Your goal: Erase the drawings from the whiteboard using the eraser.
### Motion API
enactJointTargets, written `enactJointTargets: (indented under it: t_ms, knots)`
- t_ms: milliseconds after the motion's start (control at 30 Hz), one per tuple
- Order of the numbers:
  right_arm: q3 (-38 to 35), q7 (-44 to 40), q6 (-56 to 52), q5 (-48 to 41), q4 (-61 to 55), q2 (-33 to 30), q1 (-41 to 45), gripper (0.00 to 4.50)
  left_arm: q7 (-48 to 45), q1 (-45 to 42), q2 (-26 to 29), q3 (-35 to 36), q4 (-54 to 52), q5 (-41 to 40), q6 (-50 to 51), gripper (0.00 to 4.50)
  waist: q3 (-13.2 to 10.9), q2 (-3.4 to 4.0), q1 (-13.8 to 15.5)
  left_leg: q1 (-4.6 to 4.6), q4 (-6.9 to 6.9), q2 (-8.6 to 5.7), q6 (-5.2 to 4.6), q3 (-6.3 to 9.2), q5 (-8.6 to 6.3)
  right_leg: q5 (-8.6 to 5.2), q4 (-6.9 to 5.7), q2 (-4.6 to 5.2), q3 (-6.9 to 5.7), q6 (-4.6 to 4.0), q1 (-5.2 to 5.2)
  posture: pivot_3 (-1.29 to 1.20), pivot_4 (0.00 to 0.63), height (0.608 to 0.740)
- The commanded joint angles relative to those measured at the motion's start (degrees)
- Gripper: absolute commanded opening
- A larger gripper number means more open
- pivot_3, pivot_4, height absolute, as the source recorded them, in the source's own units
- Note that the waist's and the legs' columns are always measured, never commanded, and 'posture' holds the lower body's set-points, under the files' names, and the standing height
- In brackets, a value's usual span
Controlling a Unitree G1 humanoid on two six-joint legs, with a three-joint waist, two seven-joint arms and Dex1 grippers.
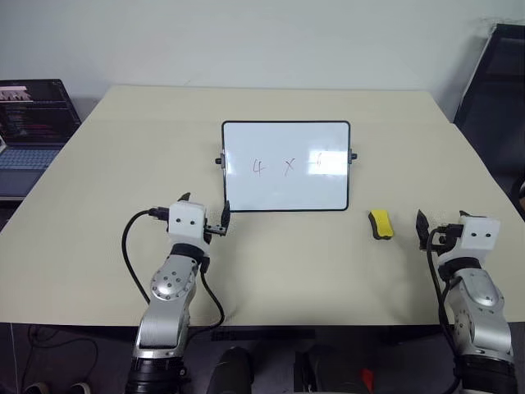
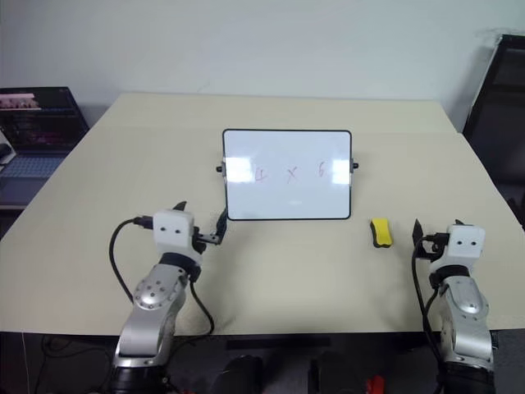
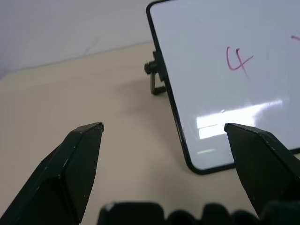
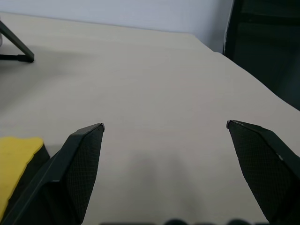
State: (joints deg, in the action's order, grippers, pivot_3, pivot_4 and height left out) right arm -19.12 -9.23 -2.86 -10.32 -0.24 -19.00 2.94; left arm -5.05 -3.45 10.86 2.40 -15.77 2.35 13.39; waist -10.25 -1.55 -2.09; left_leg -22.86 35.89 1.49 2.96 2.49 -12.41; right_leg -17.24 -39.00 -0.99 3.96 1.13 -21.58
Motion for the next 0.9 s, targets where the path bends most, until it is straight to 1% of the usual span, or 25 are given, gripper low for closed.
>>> enactJointTargets:
  t_ms: [33, 167, 333, 433, 533, 600, 700, 767, 833, 900]
  knots:
    - [-1.2, -0.7, 0.8, -1.0, -0.4, -0.9, 0.8, 4.47, 2.9, 0.9, -2.1, 1.2, -3.1, 0.0, 1.6, 4.5, 0.0, 0.0, 0.1, 0.0, 0.01, -0.01, 0.0, 0.0, 0.0, 0.0, 0.0, 0.0, 0.0, 0.0, 0.0, 0.0, 0.15, 0.74]
    - [-1.5, -0.3, 0.8, -0.7, 0.3, -0.4, 0.4, 4.47, 3.3, 3.0, -3.1, 2.9, -4.8, -1.1, 4.4, 4.5, 0.0, -0.01, 0.2, 0.0, 0.02, -0.02, 0.0, -0.02, 0.0, 0.01, 0.01, 0.01, 0.01, 0.02, 0.02, 0.0, 0.15, 0.74]
    - [-2.9, 0.7, -1.7, -3.2, -5.4, 0.6, -1.0, 4.47, -2.9, 3.3, 1.9, 2.4, -5.6, -2.2, 2.7, 4.5, 0.0, 0.01, 0.3, -0.03, -0.01, 0.0, 0.0, -0.01, 0.0, 0.0, 0.0, 0.0, 0.01, 0.0, -0.05, 0.0, 0.15, 0.74]
    - [-1.7, 1.0, -4.0, -3.1, -10.0, 0.8, -2.3, 4.47, -5.3, 1.4, 5.0, 3.7, -5.0, -3.0, 2.0, 4.5, 0.0, 0.0, 0.3, -0.03, 0.0, 0.0, 0.0, -0.02, 0.0, 0.0, 0.01, 0.01, 0.01, 0.0, -0.04, 0.0, 0.15, 0.74]
    - [-0.3, 1.6, -6.4, -1.9, -14.5, 0.7, -3.1, 4.47, -8.3, -1.0, 7.3, 5.3, -4.0, -5.9, 2.8, 4.5, 0.0, 0.02, 0.2, -0.04, 0.0, 0.02, 0.0, -0.02, 0.0, 0.0, 0.0, 0.01, 0.0, 0.0, -0.06, 0.0, 0.15, 0.74]
    - [0.5, 2.5, -10.5, -2.2, -18.3, 0.9, -3.3, 4.47, -13.2, -3.6, 9.4, 5.2, -3.2, -9.3, 2.9, 4.5, 0.0, 0.02, 0.3, -0.03, 0.0, 0.03, 0.0, -0.02, 0.0, 0.0, 0.0, 0.0, 0.0, 0.0, -0.06, 0.0, 0.15, 0.74]
    - [3.3, 1.8, -20.6, -7.6, -27.9, 1.3, -3.7, 4.47, -22.8, -8.2, 13.8, 5.8, -1.4, -16.0, 3.8, 4.5, 0.0, 0.03, 0.3, -0.08, 0.0, 0.02, 0.0, -0.02, 0.0, 0.0, -0.02, 0.0, -0.01, 0.0, -0.12, 0.0, 0.15, 0.74]
    - [3.8, 2.6, -26.9, -10.7, -32.5, 1.7, -4.1, 4.47, -27.0, -11.0, 16.4, 5.7, 1.2, -17.5, 3.0, 4.5, 0.0, 0.03, 0.2, -0.08, -0.01, 0.04, 0.0, -0.02, 0.0, 0.0, -0.03, -0.01, -0.01, 0.0, -0.13, 0.0, 0.15, 0.74]
    - [4.0, 2.4, -30.1, -12.4, -34.9, 1.5, -3.8, 4.47, -30.0, -13.5, 17.9, 5.4, 2.3, -19.7, 4.0, 4.5, 0.0, 0.02, 0.2, -0.08, -0.04, 0.05, 0.0, -0.01, 0.0, -0.01, -0.01, -0.03, -0.01, -0.01, -0.13, 0.0, 0.15, 0.74]
    - [4.2, 0.7, -29.4, -13.0, -35.7, 0.8, -3.3, 4.47, -35.4, -14.5, 19.8, 3.9, 2.0, -22.8, 5.8, 4.5, 0.0, 0.01, 0.2, -0.11, -0.04, 0.01, 0.0, -0.02, 0.0, -0.01, 0.02, -0.02, -0.01, -0.01, -0.14, 0.0, 0.15, 0.74]
